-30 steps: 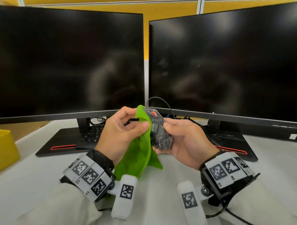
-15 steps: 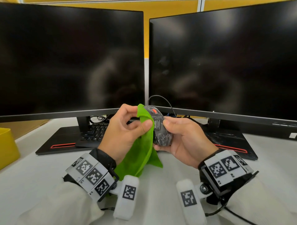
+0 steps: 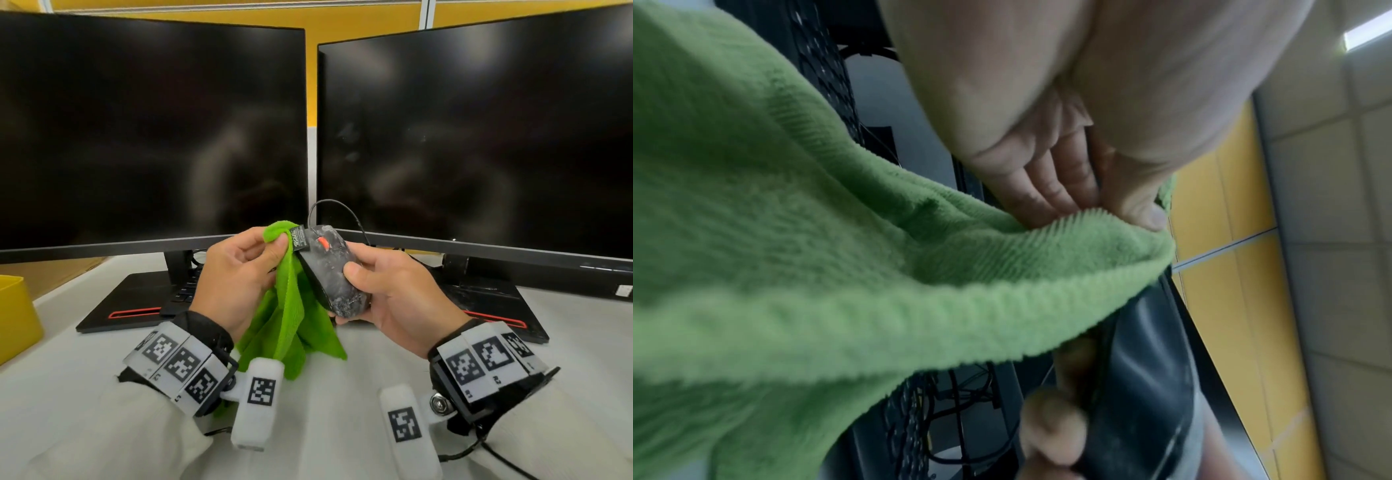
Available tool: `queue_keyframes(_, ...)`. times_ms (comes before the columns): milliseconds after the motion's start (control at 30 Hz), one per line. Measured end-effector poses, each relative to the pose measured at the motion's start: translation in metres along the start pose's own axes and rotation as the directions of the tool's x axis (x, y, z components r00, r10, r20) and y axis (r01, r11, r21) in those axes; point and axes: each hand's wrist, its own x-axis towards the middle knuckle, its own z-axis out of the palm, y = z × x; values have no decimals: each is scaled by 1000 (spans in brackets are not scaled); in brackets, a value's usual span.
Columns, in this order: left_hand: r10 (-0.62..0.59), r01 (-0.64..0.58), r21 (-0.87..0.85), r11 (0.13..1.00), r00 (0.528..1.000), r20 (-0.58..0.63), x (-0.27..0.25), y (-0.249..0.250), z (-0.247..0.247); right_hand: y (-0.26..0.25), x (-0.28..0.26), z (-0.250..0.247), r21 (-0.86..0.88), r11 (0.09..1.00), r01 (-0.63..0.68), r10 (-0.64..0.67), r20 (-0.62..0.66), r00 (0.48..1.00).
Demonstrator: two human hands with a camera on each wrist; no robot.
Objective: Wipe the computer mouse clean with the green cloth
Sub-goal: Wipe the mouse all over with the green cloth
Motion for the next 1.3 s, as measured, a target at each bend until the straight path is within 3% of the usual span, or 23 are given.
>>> queue_keyframes(233, -28, 26, 30, 999, 996, 83, -2, -2, -3, 0, -1, -2, -144, 988, 48, -50, -8, 999)
queue_keyframes(400, -95, 95, -6, 995, 995, -4, -2, 0, 1, 1, -2, 3, -199, 979, 38, -31, 39, 999)
queue_keyframes(467, -107, 108, 19, 994, 994, -20, -2, -1, -1, 2, -2, 5, -204, 979, 22, -12, 47, 999)
queue_keyframes(633, -138, 143, -76, 987, 988, 75, -4, 1, -5, 2, -3, 2, -211, 978, 10, -8, 10, 1000)
queue_keyframes(733, -144, 149, -44, 988, 984, 106, -3, 1, -7, 1, -3, 3, -218, 976, 20, -17, 16, 1000)
queue_keyframes(900, -143, 143, 50, 988, 990, 4, -3, -1, -3, 4, -2, 7, -251, 967, 39, -31, 38, 999)
queue_keyframes(1133, -169, 170, -1, 985, 978, 120, -3, 6, -9, 2, -2, 3, -238, 971, 1, 0, 7, 1000)
queue_keyframes(1300, -161, 159, 34, 987, 986, 51, -2, 4, -6, 2, -3, 6, -253, 967, 21, -14, 28, 1000)
